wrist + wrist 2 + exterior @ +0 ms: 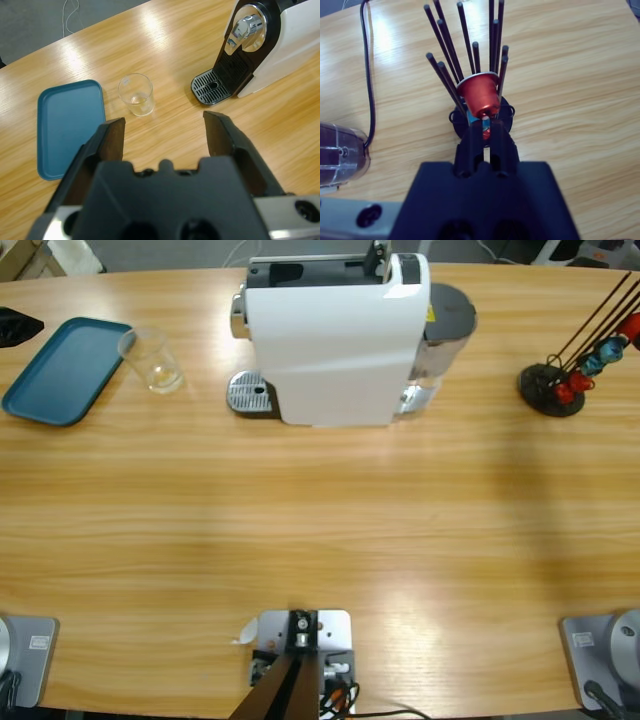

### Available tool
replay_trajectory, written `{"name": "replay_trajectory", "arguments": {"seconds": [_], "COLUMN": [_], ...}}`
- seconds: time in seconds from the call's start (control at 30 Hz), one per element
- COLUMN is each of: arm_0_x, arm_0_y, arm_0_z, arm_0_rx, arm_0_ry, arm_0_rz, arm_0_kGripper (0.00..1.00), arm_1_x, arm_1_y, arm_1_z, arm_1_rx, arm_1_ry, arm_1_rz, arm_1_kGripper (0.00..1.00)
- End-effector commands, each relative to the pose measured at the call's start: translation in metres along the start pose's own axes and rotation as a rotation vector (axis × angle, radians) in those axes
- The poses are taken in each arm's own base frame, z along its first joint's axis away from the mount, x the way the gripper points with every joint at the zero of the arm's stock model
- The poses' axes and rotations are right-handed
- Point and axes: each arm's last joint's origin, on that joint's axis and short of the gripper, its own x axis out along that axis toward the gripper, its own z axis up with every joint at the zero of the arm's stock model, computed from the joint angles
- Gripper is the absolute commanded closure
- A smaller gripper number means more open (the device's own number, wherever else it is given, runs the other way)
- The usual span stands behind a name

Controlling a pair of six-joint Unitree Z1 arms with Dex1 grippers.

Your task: Pour coffee

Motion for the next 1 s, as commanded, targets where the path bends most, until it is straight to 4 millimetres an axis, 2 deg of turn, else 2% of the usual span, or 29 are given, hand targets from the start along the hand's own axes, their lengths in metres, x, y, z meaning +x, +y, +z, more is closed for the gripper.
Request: {"name": "replay_trajectory", "arguments": {"seconds": [0.03,0.13,0.27,0.3,0.33,0.37,0.43,0.7,1.0], "arm_0_x": [0.005,0.006,0.009,0.009,0.009,0.009,0.009,0.01,0.01], "arm_0_y": [0.0,0.0,-0.001,-0.001,-0.001,-0.001,-0.001,-0.001,-0.001], "arm_0_z": [-0.005,-0.004,-0.003,-0.002,-0.002,-0.002,-0.002,-0.002,-0.003], "arm_0_rx": [0.009,0.009,0.008,0.008,0.008,0.008,0.008,0.008,0.009], "arm_0_ry": [0.024,0.024,0.022,0.021,0.02,0.02,0.02,0.019,0.023], "arm_0_rz": [-0.01,-0.013,-0.015,-0.016,-0.017,-0.018,-0.018,-0.018,-0.017], "arm_0_kGripper": [0.331,0.332,0.331,0.331,0.331,0.331,0.331,0.331,0.331], "arm_1_x": [-0.029,-0.043,-0.049,-0.047,-0.045,-0.043,-0.035,-0.015,-0.001], "arm_1_y": [-0.008,-0.008,-0.007,-0.006,-0.006,-0.005,-0.004,-0.003,0.002], "arm_1_z": [0.008,0.018,0.027,0.026,0.024,0.023,0.017,-0.002,0.004], "arm_1_rx": [-0.005,-0.006,-0.007,-0.009,-0.012,-0.014,-0.014,-0.017,-0.02], "arm_1_ry": [-0.033,-0.054,-0.062,-0.054,-0.043,-0.034,-0.007,0.042,0.044], "arm_1_rz": [0.007,0.013,0.016,0.017,0.021,0.028,0.039,0.05,0.051], "arm_1_kGripper": [1.0,1.0,1.0,0.872,0.639,0.497,0.315,0.312,0.335]}}
